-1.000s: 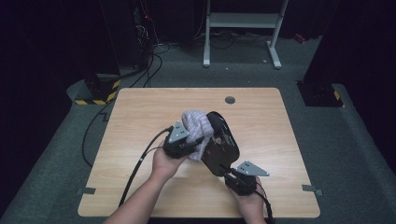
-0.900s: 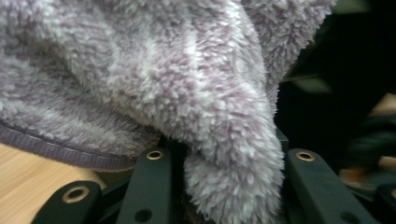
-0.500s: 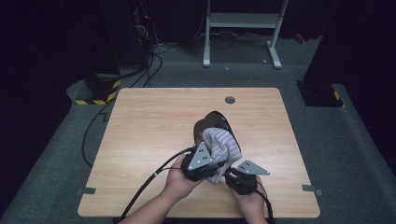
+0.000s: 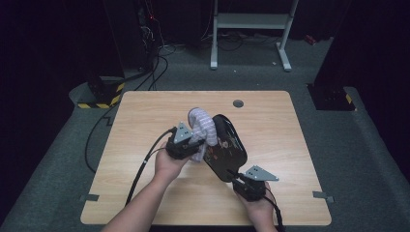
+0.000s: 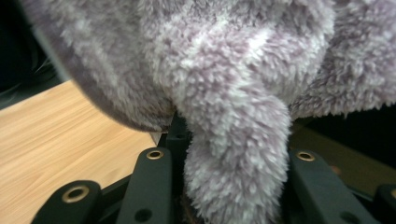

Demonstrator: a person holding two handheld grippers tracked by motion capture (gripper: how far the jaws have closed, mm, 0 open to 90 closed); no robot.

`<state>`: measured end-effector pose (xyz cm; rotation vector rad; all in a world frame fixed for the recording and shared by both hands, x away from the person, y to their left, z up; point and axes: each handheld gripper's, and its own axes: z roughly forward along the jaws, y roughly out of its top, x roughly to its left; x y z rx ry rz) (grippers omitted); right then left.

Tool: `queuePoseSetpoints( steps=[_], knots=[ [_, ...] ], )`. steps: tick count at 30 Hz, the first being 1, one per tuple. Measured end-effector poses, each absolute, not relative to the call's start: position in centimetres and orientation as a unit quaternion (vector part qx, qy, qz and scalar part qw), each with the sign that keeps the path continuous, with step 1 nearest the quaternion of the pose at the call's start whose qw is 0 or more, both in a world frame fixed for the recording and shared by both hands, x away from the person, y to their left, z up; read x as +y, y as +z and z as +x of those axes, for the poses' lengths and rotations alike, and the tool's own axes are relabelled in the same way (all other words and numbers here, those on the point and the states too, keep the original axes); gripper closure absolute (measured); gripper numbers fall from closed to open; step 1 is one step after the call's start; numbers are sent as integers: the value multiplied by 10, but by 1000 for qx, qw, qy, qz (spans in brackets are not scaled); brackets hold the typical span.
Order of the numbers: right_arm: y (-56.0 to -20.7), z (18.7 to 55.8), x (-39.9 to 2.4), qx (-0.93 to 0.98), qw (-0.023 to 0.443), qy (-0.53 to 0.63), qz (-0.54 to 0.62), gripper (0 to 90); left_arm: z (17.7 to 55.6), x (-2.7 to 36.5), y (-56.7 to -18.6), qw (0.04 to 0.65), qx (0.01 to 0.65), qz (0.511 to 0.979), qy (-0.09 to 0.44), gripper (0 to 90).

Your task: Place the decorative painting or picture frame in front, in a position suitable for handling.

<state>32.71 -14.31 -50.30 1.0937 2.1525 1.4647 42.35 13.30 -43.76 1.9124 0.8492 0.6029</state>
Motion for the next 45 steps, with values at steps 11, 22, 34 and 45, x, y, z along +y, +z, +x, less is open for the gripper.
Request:
queuePoseSetpoints(
  steps=[11, 22, 34, 45],
  knots=[
    [-504, 327, -142, 756, 159, 508, 382, 783, 412, 127, -440, 486, 332, 782, 205, 654],
    [-504, 328, -141, 758, 158, 507, 379, 784, 343, 68, -415, 527, 210, 801, 192, 654],
    [-502, 329, -144, 752, 157, 514, 382, 783, 349, 63, -413, 531, 203, 801, 187, 656],
    [-502, 329, -143, 752, 160, 514, 380, 783, 403, 111, -427, 492, 295, 788, 224, 656]
  ],
)
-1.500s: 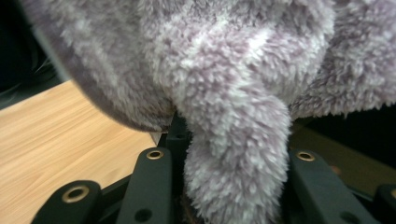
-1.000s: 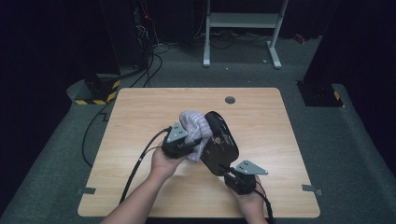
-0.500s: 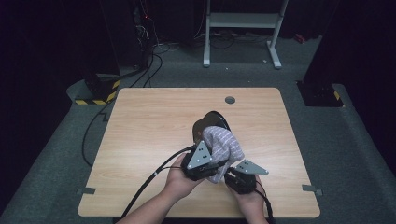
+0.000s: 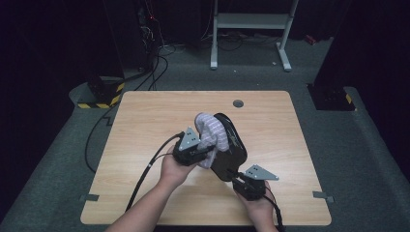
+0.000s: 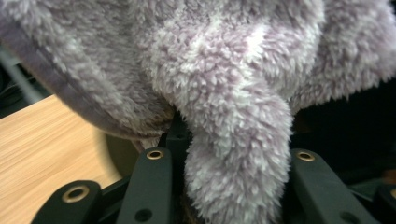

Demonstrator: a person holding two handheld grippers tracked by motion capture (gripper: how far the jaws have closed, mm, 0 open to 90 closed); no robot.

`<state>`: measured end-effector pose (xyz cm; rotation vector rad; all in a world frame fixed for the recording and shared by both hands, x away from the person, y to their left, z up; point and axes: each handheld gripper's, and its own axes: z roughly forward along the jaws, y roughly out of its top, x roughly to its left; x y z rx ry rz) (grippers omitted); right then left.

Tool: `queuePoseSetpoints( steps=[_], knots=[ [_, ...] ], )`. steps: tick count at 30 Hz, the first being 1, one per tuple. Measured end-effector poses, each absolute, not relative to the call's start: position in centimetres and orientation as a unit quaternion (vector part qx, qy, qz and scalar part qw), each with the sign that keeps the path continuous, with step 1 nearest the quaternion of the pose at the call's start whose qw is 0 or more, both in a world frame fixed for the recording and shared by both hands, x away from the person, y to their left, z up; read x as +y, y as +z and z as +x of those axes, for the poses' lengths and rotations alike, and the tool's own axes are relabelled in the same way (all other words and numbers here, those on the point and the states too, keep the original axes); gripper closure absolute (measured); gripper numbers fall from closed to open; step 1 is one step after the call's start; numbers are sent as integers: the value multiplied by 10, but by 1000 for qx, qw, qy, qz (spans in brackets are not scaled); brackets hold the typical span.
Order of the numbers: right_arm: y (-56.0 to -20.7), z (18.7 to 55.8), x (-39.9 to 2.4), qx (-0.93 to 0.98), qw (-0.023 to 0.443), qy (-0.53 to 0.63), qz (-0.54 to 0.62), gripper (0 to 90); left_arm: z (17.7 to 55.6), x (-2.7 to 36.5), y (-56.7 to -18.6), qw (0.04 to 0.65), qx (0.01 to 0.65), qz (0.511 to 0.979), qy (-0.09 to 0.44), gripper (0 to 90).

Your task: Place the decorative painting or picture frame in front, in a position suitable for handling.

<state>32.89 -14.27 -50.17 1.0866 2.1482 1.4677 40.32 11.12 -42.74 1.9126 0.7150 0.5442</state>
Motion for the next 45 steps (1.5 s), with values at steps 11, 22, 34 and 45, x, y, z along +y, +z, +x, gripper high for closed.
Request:
queuePoseSetpoints(
  steps=[11, 22, 34, 45],
  knots=[
    [-503, 329, -142, 756, 159, 510, 378, 783, 429, 137, -437, 466, 346, 779, 238, 656],
    [-503, 329, -142, 757, 159, 510, 377, 783, 435, 145, -457, 447, 363, 787, 224, 655],
    [-504, 328, -142, 758, 162, 506, 378, 783, 398, 114, -460, 454, 301, 812, 211, 657],
    [-504, 329, -142, 758, 163, 505, 379, 784, 345, 68, -440, 474, 200, 834, 199, 659]
  ],
)
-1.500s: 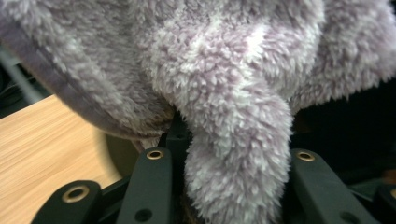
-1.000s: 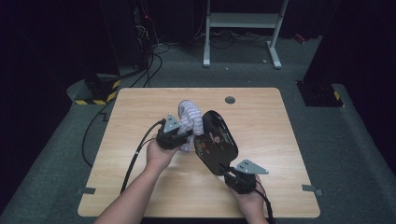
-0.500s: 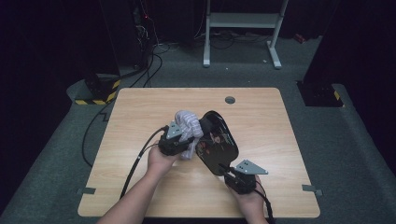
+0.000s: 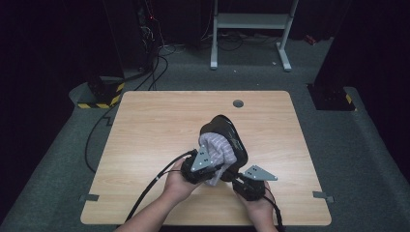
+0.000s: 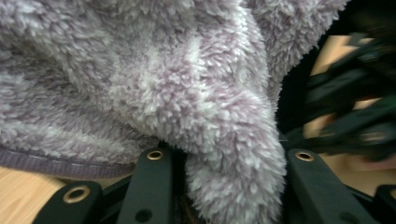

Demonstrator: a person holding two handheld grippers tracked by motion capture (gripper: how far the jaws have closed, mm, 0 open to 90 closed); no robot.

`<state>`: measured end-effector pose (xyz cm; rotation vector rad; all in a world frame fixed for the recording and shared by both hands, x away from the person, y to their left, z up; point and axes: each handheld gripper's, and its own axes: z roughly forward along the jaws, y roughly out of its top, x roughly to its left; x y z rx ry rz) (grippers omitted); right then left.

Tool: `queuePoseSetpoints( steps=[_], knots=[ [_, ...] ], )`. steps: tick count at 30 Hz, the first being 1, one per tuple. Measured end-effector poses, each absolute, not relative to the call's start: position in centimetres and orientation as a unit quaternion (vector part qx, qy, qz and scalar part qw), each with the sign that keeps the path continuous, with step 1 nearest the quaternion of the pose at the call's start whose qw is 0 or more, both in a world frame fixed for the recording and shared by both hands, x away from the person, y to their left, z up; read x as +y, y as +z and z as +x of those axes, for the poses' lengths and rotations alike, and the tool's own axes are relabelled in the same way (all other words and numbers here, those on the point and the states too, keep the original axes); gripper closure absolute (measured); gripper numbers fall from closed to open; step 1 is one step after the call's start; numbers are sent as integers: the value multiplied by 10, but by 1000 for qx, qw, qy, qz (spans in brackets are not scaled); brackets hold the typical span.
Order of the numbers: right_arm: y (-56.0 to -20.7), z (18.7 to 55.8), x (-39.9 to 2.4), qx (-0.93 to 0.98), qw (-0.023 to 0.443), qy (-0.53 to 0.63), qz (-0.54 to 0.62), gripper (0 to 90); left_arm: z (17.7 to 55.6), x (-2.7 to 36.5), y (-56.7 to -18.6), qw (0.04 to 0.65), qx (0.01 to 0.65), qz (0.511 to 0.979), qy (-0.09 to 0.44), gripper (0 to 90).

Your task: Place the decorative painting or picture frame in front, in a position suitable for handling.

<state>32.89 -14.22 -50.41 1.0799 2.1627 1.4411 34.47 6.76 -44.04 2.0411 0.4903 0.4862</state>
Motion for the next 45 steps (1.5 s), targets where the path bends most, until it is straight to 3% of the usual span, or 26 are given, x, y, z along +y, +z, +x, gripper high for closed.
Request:
queuePoseSetpoints(
  steps=[9, 19, 25, 32, 45],
  knots=[
    [-504, 330, -143, 757, 163, 507, 379, 783, 356, 74, -442, 472, 209, 833, 199, 662],
    [-503, 330, -142, 757, 163, 506, 379, 782, 416, 126, -459, 429, 326, 809, 236, 661],
    [-503, 330, -142, 758, 162, 507, 378, 783, 436, 144, -471, 418, 371, 798, 224, 660],
    [-504, 329, -142, 759, 162, 506, 377, 783, 413, 128, -465, 440, 335, 807, 207, 661],
    [-504, 330, -142, 759, 162, 506, 376, 784, 343, 71, -441, 479, 206, 832, 188, 660]
  ],
)
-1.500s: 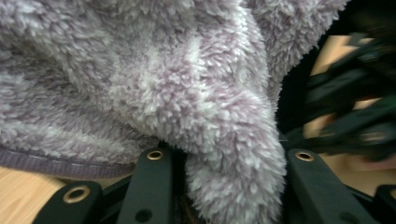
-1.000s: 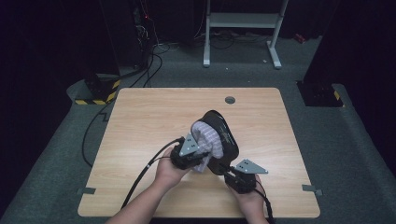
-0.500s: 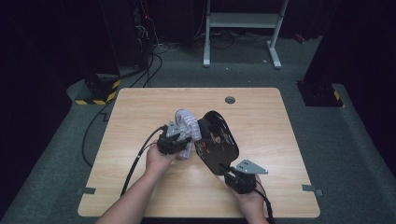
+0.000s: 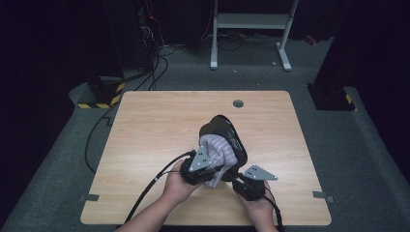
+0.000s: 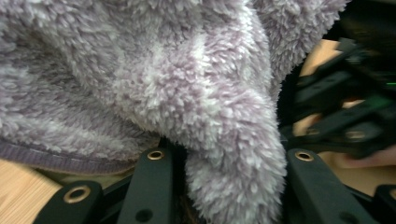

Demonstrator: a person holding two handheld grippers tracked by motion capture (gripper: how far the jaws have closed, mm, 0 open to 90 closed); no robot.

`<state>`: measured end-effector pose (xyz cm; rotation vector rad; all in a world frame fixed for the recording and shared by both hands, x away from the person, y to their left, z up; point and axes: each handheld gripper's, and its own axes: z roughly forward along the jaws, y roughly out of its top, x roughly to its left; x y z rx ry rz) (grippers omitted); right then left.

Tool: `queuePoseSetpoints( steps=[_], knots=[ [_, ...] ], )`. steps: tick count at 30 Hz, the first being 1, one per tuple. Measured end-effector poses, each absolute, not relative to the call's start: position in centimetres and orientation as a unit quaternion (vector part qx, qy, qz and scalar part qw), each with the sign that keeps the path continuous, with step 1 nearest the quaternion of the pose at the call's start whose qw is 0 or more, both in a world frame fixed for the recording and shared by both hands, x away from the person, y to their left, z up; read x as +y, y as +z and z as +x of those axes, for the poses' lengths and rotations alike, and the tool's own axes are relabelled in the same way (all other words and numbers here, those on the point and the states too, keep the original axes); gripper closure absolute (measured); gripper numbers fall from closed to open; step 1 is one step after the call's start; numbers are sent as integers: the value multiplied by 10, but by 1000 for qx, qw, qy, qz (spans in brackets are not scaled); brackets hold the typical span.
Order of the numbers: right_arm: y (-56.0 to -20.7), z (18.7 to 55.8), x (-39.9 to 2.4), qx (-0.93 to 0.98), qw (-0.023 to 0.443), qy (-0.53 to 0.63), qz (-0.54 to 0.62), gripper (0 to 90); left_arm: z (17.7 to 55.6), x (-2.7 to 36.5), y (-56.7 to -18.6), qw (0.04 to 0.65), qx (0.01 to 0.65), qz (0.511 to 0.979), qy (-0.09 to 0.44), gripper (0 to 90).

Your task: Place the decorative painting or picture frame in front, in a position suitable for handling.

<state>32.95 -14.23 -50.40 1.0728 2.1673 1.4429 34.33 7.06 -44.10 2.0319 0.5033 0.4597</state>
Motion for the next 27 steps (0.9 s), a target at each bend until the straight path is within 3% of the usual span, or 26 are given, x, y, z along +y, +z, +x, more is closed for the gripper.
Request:
queuePoseSetpoints(
  steps=[9, 18, 27],
  knots=[
    [-504, 330, -142, 759, 160, 507, 377, 784, 354, 76, -444, 478, 215, 831, 188, 661],
    [-504, 330, -142, 758, 161, 507, 378, 782, 402, 117, -460, 454, 303, 811, 208, 659],
    [-504, 330, -142, 758, 161, 508, 377, 782, 426, 138, -469, 432, 345, 801, 228, 657]
  ],
)
